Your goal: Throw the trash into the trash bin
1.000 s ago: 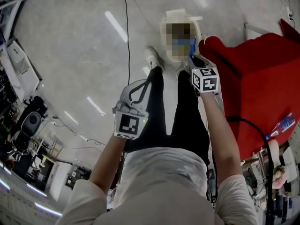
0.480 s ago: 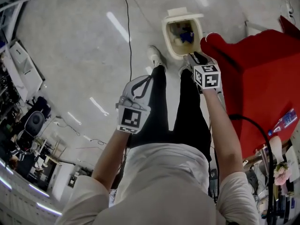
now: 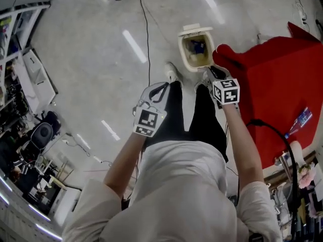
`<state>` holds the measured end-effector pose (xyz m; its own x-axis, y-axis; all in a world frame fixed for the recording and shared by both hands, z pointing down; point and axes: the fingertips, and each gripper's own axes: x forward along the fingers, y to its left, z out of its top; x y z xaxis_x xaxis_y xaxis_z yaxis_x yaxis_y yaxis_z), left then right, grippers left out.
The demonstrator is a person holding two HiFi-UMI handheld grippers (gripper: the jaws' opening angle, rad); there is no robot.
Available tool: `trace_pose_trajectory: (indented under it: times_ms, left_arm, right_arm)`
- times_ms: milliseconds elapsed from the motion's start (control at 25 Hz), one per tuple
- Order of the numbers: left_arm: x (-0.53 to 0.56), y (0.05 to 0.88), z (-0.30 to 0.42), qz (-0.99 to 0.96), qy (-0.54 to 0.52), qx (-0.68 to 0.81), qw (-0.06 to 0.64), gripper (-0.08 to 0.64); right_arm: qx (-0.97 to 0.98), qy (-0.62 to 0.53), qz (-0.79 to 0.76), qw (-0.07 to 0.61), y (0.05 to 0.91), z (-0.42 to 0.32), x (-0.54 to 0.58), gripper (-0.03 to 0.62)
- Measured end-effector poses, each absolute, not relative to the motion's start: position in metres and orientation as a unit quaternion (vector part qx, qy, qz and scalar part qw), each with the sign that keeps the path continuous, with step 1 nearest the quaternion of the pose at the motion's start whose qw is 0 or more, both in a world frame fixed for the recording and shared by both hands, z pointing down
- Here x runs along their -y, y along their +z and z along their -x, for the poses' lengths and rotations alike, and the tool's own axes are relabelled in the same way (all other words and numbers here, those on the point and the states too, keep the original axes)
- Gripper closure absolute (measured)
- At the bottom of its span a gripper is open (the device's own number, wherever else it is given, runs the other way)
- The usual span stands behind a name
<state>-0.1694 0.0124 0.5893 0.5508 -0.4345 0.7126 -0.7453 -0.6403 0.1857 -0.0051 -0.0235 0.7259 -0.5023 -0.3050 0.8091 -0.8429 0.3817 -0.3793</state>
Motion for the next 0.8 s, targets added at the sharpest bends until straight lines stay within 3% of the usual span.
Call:
trace_pose_trajectory:
  times_ms: [320, 800]
  left_arm:
    - [-0.009, 0.551, 0.164, -0.850, 0.311, 0.337, 0.258, 0.554]
    - [-0.010, 0.496, 0.152, -0.861, 0.268, 0.319, 0.292, 0.554]
  right_arm:
    - [0.775, 0.400, -0.384, 0.303, 0.641, -0.008, 0.011, 0.588]
    - [0.827, 0.357, -0.372, 0.225, 0.526, -0.012, -0.011, 0.591]
